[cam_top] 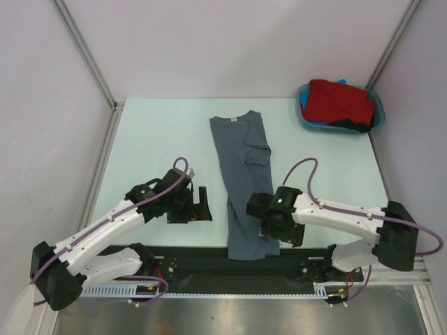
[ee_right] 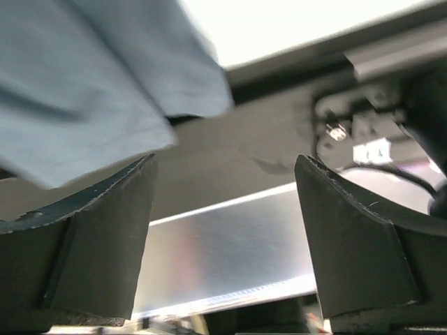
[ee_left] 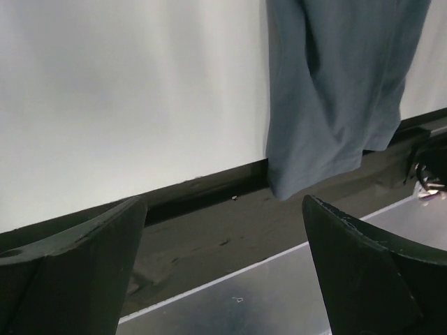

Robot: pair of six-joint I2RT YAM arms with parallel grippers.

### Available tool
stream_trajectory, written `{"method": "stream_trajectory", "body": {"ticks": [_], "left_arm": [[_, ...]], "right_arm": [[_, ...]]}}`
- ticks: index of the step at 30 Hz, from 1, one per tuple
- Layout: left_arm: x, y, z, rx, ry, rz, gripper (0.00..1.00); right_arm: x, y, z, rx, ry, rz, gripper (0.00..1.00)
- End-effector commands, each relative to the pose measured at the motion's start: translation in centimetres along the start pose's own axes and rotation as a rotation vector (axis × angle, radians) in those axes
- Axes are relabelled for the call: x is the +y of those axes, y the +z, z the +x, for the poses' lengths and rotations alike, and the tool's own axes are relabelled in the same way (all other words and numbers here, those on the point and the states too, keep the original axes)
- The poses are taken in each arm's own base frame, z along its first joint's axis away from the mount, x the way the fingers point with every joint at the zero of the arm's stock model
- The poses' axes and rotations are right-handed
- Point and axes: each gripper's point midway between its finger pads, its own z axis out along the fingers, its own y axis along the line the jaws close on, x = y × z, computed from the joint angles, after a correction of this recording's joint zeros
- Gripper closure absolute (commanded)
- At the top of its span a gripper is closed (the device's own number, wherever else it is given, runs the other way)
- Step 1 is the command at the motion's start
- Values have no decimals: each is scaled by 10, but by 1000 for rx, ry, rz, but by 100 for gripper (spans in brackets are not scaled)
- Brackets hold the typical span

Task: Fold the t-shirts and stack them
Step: Fold the tshirt

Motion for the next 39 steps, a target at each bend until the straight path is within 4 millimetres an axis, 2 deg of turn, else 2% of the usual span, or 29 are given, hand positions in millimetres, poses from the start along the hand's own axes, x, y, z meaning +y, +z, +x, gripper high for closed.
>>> {"method": "stream_trajectory", "body": {"ticks": [1,5,6,7,8,9,10,12,13,17,23,26,29,30,32,33,34,35,37,38,39], "left_arm": [[-20,2,0,23,76,104,0],[-34,14,-9,34,73,134,0],[-42,16,-12,44,73,156,0],[-43,28,-10,86,67,140,0],[-53,29,-5,132,68,187,0],[-63,33,-8,141,76,224,0],[-63,42,-5,182,78,214,0],[-72,46,-4,226,102,242,0],[-66,55,-1,262,121,210,0],[-52,65,-11,243,153,100,0],[-56,78,-32,171,97,74,0],[-58,88,-56,94,77,54,0],[-72,103,-77,80,35,134,0],[-77,104,-95,54,18,169,0],[-76,115,-106,69,-2,160,0],[-80,111,-125,38,11,168,0],[-80,111,-134,27,18,162,0],[-72,116,-145,17,10,137,0],[-75,113,-171,-20,27,150,0],[-70,121,-176,-9,13,146,0],[-71,118,-197,-31,-7,178,0]], "right_arm": [[18,-15,-41,-116,85,-186,17],[19,-18,-83,-133,120,-231,17],[13,-14,-97,-125,119,-222,17],[16,-13,-105,-118,117,-219,18],[15,-11,-111,-110,116,-210,18],[14,-9,-118,-96,123,-208,17],[18,-6,-123,-93,86,-208,17],[20,-3,-127,-86,65,-207,17],[24,1,-131,-90,39,-215,17],[32,7,-143,-93,13,-247,16],[38,6,-162,-90,1,-301,16],[44,7,-169,-69,-3,-319,17],[52,2,-175,-60,-32,-337,17],[54,1,-179,-63,-36,-344,17],[62,-1,-189,-81,-46,-355,17],[69,-3,-190,-65,-53,-387,17],[73,-2,-197,-79,-58,-394,17],[80,2,-206,-82,-62,-387,17],[83,9,-223,-85,-50,-375,17],[89,15,-236,-83,-47,-365,16],[94,17,-245,-76,-43,-370,16]]}}
